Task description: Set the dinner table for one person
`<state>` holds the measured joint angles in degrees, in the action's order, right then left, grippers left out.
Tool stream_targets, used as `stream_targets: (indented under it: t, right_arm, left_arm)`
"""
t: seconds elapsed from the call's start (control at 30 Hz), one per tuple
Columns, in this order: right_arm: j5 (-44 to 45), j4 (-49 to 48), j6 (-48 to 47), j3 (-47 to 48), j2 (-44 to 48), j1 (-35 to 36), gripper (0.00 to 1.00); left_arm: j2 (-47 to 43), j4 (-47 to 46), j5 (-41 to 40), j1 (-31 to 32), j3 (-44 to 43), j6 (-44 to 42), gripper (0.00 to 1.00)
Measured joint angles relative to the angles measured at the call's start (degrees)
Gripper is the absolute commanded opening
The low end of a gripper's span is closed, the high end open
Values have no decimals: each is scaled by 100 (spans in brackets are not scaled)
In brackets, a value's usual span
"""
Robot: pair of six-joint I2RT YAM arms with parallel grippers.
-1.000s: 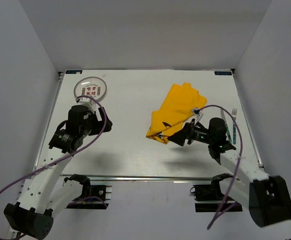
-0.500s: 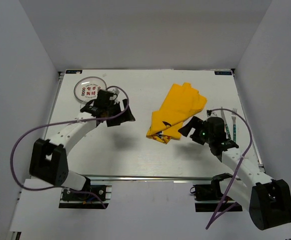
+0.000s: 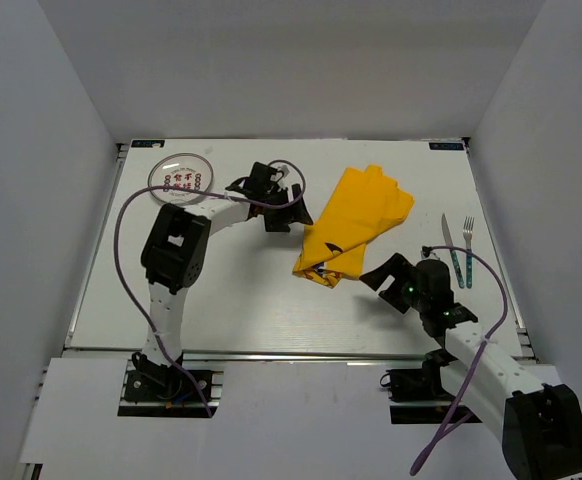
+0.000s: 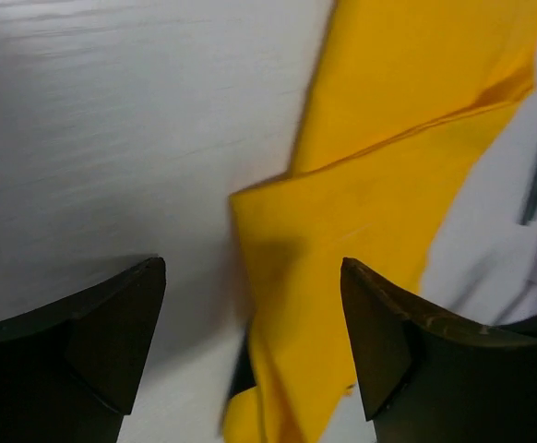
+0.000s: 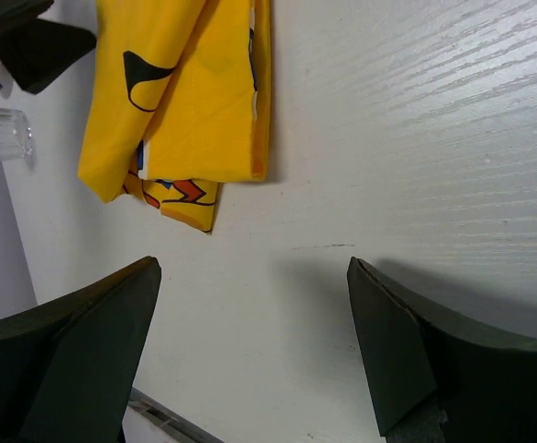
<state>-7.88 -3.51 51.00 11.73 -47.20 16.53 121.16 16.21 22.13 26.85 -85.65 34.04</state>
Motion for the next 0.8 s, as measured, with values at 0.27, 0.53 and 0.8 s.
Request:
stream_targets:
  t: [0.27,0.53,0.8]
  right_arm:
    - [-2,83,-52,0,190,-2,88]
    - [-2,216,-155,55,249,-2,89]
    - [-317,-470,-57,35,-625,0,88]
  left_arm:
    - [636,15,20,306,-695,179,50]
    - [745,70,-138,391,-699,203,19]
    - [498,323,-396,420,-651,199,13]
